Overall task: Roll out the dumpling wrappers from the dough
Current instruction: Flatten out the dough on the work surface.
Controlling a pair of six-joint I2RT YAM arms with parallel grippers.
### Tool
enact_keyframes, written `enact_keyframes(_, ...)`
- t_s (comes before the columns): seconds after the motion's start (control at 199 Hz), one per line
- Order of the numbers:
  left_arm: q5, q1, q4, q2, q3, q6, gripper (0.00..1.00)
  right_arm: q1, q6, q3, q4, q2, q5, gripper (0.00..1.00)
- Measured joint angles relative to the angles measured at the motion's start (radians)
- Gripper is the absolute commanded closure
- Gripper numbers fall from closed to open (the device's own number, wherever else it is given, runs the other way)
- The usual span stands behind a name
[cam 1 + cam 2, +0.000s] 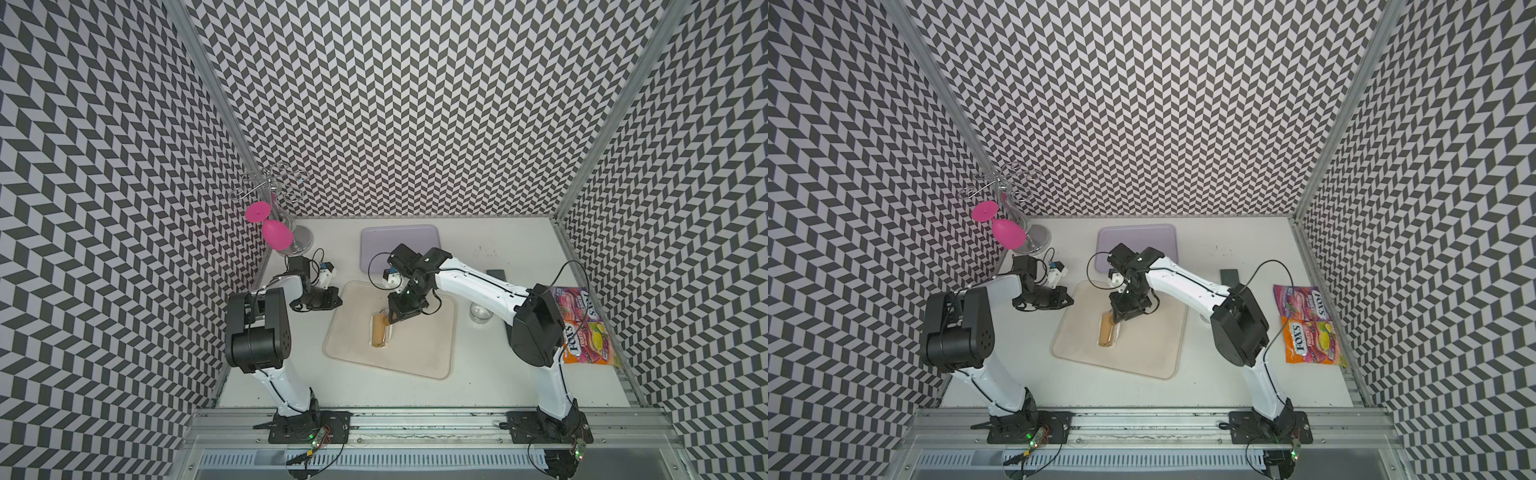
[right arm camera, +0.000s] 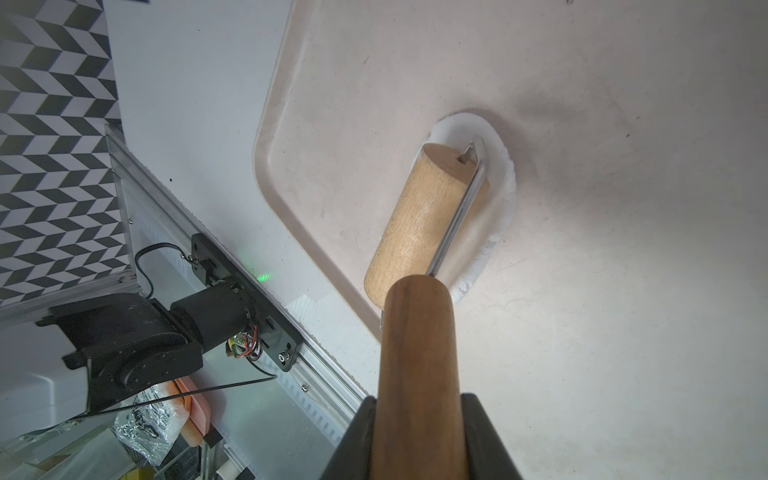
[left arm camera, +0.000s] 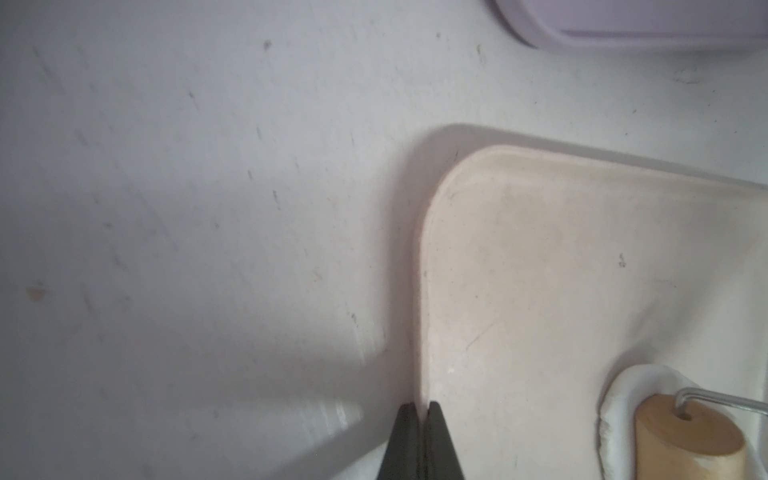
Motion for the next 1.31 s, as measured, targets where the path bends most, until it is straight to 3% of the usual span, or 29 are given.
enact_keyframes(0.372,0.000,0.000,0.000,0.000,0.000,0.000,1.00,0.024,0.014,0.032,-0.024,-0.002,0.072,1.00)
enact_keyframes(0.764,-0.001,0.000,0.000,0.000,0.000,0.000,1.00,-0.057,0.019,-0.343,0.215,-0.206,-0.021,1.00)
enact_keyframes(1.307,0.002,0.000,0.000,0.000,0.000,-0.005,1.00,-0.127,0.046,-0.428,0.198,-0.279,-0.026,1.00)
